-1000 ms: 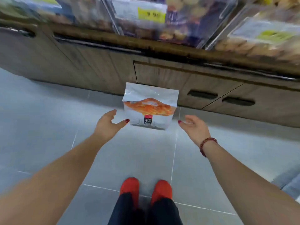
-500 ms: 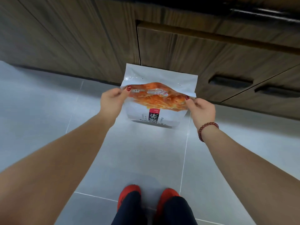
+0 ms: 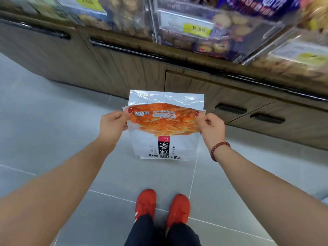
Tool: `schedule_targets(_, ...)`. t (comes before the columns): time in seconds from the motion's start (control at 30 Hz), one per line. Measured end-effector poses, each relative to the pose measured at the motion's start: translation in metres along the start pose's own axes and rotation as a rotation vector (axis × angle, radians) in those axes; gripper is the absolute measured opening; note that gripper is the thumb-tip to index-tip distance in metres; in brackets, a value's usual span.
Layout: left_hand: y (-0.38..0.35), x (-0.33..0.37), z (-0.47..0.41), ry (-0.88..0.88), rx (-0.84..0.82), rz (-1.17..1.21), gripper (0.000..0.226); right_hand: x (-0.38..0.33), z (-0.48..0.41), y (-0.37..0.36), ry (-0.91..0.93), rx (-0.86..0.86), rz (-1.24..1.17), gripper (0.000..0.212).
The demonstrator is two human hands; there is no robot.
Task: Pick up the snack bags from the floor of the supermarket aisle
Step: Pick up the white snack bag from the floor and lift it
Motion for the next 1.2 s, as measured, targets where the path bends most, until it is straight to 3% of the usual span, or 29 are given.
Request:
schedule_targets(0.3,0.140,0.120,0.111,-0.082,0.181,0.014,0.038,-0.176,0.077,-0.015,0.159,-0.187,0.090,0.037)
schedule_targets(0.67,0.319,0.278,0.268,-0.254,0.495,0.146,0.036,-0.446,0.186,-0.035,0.614,-0.365,0.092,0.045)
schedule_targets(0.93,0.449,0.305,0.375,-0.326,0.672,0.211,0.039,-0.574,0.301,-0.087,0.798,-0.461,0.069,0.048)
schedule_targets(1.2,0.586,0.268,0.481,-0.358,0.850,0.280,0.045,-0.639,0.446,-0.177,0.922,-0.648,0.039,0.041)
Point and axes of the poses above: each hand's wrist, its own z-axis away from the middle knuckle, its own y-axis out of the back of the hand, x = y × z, the point moved 7 cm from there along -z, towards the middle knuckle, and after that the axes turned 1 degree about -x, right-handed, at the moved point
